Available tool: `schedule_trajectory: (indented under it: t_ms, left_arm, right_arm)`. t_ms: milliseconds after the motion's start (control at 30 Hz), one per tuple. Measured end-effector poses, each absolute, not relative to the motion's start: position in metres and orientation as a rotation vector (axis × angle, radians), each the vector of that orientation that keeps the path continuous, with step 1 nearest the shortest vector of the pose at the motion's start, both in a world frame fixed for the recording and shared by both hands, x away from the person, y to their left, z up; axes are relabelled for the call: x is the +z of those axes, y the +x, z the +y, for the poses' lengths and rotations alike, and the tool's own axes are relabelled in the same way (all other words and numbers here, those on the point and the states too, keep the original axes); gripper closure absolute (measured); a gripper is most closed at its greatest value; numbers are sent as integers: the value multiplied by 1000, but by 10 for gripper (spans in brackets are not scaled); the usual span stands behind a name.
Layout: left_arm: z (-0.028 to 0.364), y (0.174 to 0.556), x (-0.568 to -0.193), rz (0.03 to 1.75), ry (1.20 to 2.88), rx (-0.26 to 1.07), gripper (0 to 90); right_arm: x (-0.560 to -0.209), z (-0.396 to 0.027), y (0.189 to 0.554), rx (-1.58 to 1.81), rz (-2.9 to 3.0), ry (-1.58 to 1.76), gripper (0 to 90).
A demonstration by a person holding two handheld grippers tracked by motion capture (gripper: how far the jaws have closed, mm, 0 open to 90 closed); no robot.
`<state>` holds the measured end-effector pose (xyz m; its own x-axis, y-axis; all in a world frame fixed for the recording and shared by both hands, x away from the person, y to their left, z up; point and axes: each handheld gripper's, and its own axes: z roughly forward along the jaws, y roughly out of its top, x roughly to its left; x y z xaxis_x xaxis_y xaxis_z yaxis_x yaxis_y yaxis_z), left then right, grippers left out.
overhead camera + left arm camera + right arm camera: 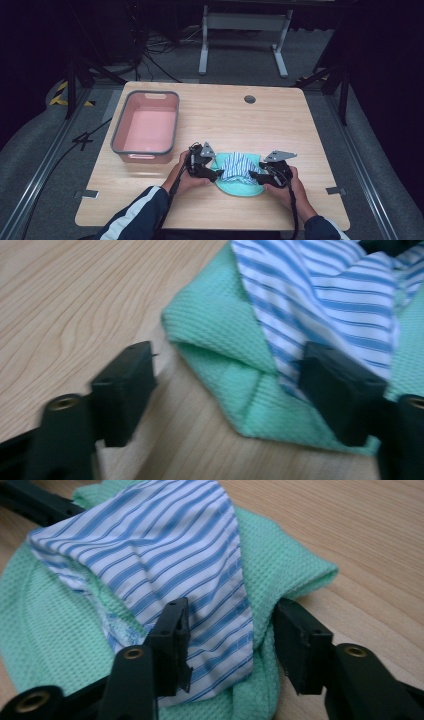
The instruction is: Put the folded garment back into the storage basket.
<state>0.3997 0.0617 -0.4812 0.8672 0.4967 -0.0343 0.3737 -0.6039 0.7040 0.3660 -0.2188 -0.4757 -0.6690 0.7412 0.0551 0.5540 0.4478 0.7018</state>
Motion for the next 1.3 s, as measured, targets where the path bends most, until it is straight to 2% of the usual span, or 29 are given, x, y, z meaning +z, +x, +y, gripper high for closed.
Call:
schedule_trajectory:
  t_ms: [67,233,267,300,600,1300]
  left_arm:
    - [62,397,-481,595,2268,186,498]
    - [61,397,-481,575,2264,167,637]
    - [61,397,-482,573,2259,156,698]
    - [61,397,-482,573,2259,156,713]
    - [58,395,-481,551,2270,139,812]
    - [59,388,-458,481,2280,177,833]
  right_arm:
    - [-475,-218,365,1041,2450,1111,570]
    - [-475,-218,363,1067,2470,1101,695]
    - [-475,-217,362,1075,2470,1106,729]
    - [-475,-217,362,1075,2470,1106,729]
    - [-474,-215,358,1070,2456,1078,786]
    - [-455,-224,350,1168,2403,1051,803]
